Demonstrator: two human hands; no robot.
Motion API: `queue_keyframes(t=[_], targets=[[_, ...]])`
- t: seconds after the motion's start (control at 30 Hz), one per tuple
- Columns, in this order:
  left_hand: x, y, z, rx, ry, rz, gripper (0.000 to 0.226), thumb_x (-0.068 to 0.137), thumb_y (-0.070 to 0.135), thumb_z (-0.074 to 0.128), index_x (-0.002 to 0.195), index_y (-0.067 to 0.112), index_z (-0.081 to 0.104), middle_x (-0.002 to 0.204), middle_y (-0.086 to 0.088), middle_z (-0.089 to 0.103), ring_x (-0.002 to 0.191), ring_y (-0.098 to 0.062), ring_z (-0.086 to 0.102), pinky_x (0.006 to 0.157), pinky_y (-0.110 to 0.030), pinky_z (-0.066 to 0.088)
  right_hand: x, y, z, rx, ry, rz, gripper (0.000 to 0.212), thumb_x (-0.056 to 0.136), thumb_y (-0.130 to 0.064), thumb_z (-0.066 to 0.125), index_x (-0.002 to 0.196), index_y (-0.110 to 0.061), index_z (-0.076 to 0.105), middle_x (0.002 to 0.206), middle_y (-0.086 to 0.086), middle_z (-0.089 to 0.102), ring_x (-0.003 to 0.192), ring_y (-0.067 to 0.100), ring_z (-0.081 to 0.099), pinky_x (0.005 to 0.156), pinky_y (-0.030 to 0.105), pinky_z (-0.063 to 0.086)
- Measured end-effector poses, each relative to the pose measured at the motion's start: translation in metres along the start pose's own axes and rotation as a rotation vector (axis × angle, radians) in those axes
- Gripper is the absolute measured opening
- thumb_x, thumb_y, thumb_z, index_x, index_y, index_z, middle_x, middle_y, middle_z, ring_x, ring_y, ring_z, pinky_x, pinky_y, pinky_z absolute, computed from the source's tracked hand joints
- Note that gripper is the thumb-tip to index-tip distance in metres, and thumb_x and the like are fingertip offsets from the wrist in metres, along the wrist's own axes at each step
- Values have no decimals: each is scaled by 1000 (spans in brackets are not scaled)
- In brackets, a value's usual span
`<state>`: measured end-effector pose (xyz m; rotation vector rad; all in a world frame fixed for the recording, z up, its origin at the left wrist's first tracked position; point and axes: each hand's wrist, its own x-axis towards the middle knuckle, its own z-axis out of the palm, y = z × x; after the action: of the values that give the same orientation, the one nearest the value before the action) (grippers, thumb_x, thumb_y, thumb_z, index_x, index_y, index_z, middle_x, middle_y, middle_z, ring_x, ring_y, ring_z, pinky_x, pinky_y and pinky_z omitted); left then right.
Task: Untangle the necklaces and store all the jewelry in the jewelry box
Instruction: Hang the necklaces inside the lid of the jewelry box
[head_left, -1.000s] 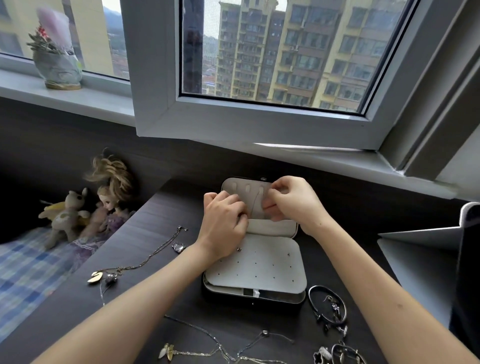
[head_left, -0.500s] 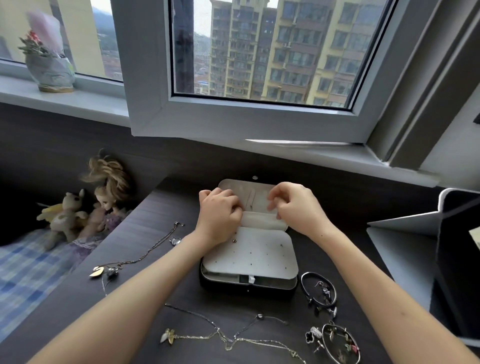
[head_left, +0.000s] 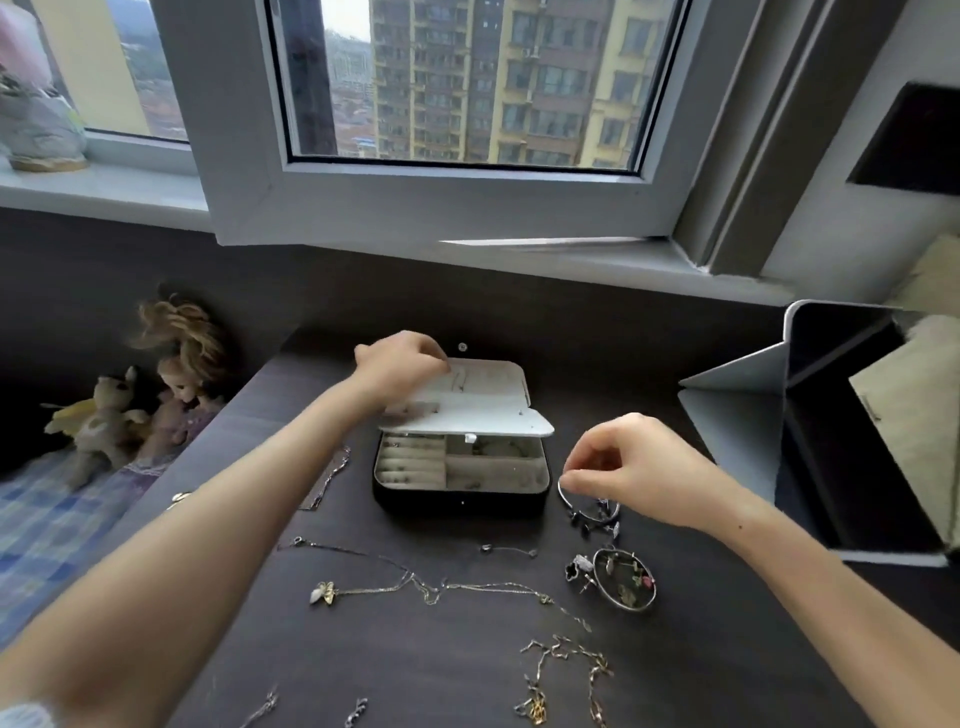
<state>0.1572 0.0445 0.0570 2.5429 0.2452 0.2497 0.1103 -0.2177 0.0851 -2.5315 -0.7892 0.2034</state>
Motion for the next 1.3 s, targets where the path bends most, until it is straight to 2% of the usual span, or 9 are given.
queue_keyframes(t=[0.2, 0.3, 0.4, 0.47, 0.57, 0.8, 0.93, 1.13, 1.3], targets=[[-87, 13, -22, -109, 316, 327, 10, 69, 35, 51, 66, 30, 59, 70, 10, 60, 72, -14, 57, 79, -42, 44, -35, -4, 28, -151, -99, -66, 11, 82, -37, 68, 81, -27, 71, 75, -16, 60, 72, 0, 54, 65, 12, 41], [-136, 9, -14, 1, 182, 397, 15, 65, 45, 43, 59, 36, 53, 64, 15, 55, 66, -7, 49, 70, -33, 31, -39, -10, 50, -179, -8, -123, 16, 86, -39, 62, 95, -27, 69, 91, -15, 62, 86, 1, 53, 77, 17, 41], [-159, -3, -5, 121, -25, 322, 24, 66, 49, 42, 60, 34, 59, 68, 14, 58, 72, -6, 53, 74, -33, 33, -32, -17, 68, -261, 66, -151, 26, 91, -38, 56, 112, -25, 64, 111, -10, 63, 107, 11, 54, 89, 27, 42], [-166, -10, -6, 139, -91, 245, 16, 68, 44, 47, 64, 36, 60, 75, 12, 60, 77, -3, 53, 76, -31, 30, -25, -18, 75, -309, 93, -141, 29, 93, -37, 53, 117, -25, 61, 116, -7, 62, 111, 15, 53, 90, 29, 43], [-170, -18, -11, 40, -115, 166, 14, 71, 37, 58, 60, 44, 52, 75, 12, 59, 70, 4, 52, 79, -32, 39, -19, -19, 82, -289, 107, -125, 30, 92, -38, 54, 119, -25, 60, 115, -5, 62, 110, 18, 55, 88, 29, 43], [-167, -19, -14, -92, -196, 57, 6, 65, 37, 61, 63, 42, 59, 76, 11, 65, 76, -6, 58, 80, -30, 47, -14, -27, 95, -272, 142, -176, 20, 94, -33, 51, 107, -23, 63, 110, -6, 62, 106, 17, 56, 82, 27, 39], [-165, -10, -9, -194, -226, 94, 24, 79, 11, 70, 73, 33, 65, 85, 6, 70, 79, -7, 62, 80, -26, 50, -16, -30, 90, -246, 196, -208, 18, 95, -31, 51, 103, -20, 62, 107, -6, 62, 103, 17, 53, 82, 26, 37], [-163, 11, -9, -514, -354, 125, 17, 79, 11, 72, 94, 20, 70, 98, 0, 73, 96, -12, 67, 92, -27, 49, -24, -55, 48, 83, 193, -258, 5, 91, -18, 58, 90, -17, 62, 81, -12, 59, 85, 10, 54, 75, 22, 38], [-159, 20, -12, -631, -248, 137, 11, 73, 20, 77, 81, 16, 71, 86, -1, 73, 85, -12, 67, 83, -29, 50, -15, -65, 27, 280, 156, -248, 7, 89, -8, 59, 83, -13, 60, 73, -5, 68, 71, 11, 61, 72, 29, 50]])
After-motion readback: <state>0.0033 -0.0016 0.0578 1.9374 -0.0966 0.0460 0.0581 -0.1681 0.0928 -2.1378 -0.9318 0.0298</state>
